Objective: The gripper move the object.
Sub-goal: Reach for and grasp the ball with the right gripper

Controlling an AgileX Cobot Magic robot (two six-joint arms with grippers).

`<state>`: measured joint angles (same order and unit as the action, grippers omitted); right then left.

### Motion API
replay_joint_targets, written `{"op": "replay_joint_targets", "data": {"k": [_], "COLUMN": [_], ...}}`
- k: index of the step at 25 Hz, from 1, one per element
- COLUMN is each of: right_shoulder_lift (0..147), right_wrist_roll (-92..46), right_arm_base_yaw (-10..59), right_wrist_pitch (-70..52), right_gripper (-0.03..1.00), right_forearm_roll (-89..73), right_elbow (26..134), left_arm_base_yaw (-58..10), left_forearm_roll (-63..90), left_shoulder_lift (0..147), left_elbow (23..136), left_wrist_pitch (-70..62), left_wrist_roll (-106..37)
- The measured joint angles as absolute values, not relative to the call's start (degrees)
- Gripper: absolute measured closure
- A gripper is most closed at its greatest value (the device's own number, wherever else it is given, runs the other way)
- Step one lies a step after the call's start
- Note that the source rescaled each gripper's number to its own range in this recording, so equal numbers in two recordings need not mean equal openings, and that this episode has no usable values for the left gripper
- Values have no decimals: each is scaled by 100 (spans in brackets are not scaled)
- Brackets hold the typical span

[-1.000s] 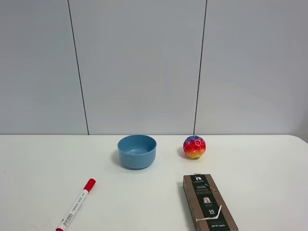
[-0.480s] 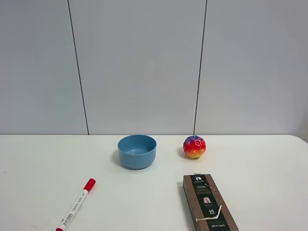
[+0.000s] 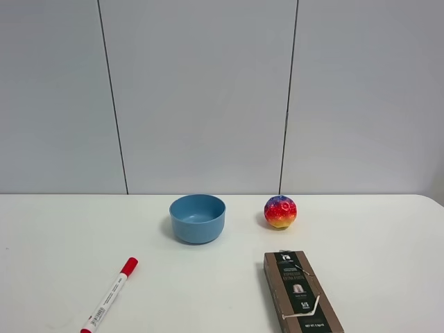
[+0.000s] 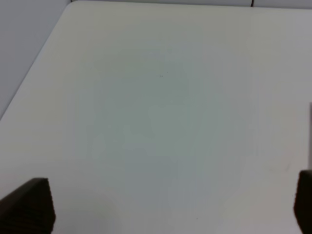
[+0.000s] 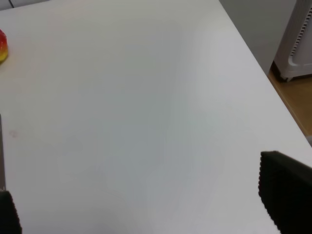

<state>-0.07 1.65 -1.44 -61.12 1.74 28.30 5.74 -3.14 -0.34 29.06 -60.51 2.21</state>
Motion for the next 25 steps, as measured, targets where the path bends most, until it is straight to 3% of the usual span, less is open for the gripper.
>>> {"op": "replay_joint_targets", "data": {"k": [10, 20, 25], "right_shoulder_lift": [1855, 4942, 6508], "right_wrist_roll": [165, 0, 0], "right_arm_base_yaw": [-144, -124, 401], "right_wrist_pitch": [-5766, -4199, -3176], "right_gripper": [-3, -3, -3], "right_forearm_roll": [43, 0, 0], "right_elbow": [3600, 4866, 5171], "left_arm_base_yaw": [574, 574, 574], "left_forearm_roll": [-314, -314, -314], "left_shoulder_lift": [-34, -34, -34], "left_elbow": [2906, 2906, 2906], "left_wrist_pitch": [-6051, -6051, -6051], "left_wrist_roll": [221, 221, 221]}}
